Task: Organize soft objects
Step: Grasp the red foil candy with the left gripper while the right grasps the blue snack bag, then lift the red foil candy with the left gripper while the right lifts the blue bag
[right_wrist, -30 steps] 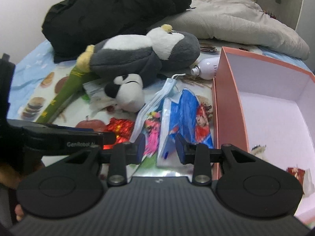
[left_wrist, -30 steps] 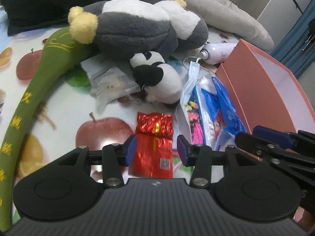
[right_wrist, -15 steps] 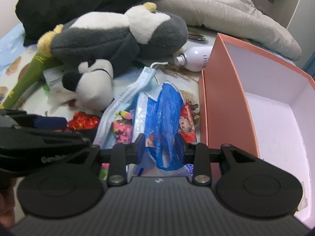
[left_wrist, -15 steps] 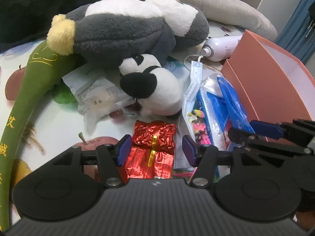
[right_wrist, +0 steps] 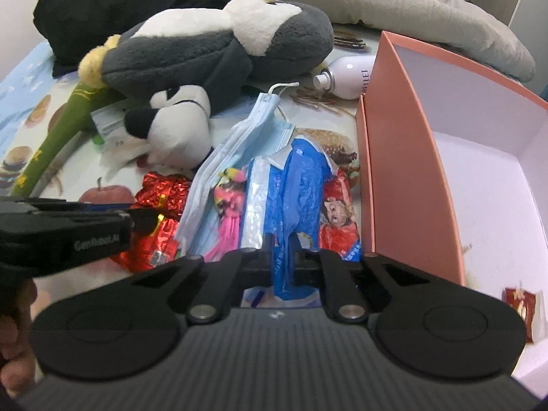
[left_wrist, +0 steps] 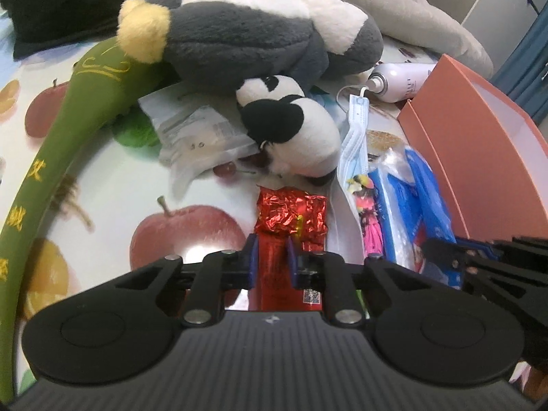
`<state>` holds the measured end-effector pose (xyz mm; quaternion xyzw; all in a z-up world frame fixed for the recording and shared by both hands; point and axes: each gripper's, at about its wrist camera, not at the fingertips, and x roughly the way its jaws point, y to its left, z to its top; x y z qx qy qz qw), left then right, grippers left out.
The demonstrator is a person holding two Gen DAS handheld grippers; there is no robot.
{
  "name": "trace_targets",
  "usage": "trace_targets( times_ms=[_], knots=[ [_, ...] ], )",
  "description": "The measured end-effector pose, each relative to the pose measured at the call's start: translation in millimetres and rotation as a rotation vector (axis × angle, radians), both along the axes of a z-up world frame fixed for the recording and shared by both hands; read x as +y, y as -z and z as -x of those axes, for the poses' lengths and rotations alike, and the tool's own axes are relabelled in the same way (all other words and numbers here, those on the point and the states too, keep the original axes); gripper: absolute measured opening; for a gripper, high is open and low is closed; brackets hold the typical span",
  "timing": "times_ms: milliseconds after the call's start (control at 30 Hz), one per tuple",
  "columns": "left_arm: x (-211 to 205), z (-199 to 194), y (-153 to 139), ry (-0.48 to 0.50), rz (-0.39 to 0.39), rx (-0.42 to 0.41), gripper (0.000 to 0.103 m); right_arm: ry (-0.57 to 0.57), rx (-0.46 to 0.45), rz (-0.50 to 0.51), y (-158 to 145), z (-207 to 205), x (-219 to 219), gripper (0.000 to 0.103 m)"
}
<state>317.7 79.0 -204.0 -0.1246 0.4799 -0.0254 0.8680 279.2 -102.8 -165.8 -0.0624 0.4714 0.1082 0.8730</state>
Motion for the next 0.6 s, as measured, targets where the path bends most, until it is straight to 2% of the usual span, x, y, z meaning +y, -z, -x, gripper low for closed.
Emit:
trace_targets(
  times_ms=[133,600],
  knots=[
    [5.8,14.0,-1.6,-0.029,0.024,0.007,0.012,-0.002,0.005,-0.014,-8.0,18.9,-4.5,0.010],
    [29.2,95.4,-14.9,-0.087,0.073,0.025,0.006,-0.040,0.040,-0.070,-20.1,89.5,-0.3,0.010]
  ],
)
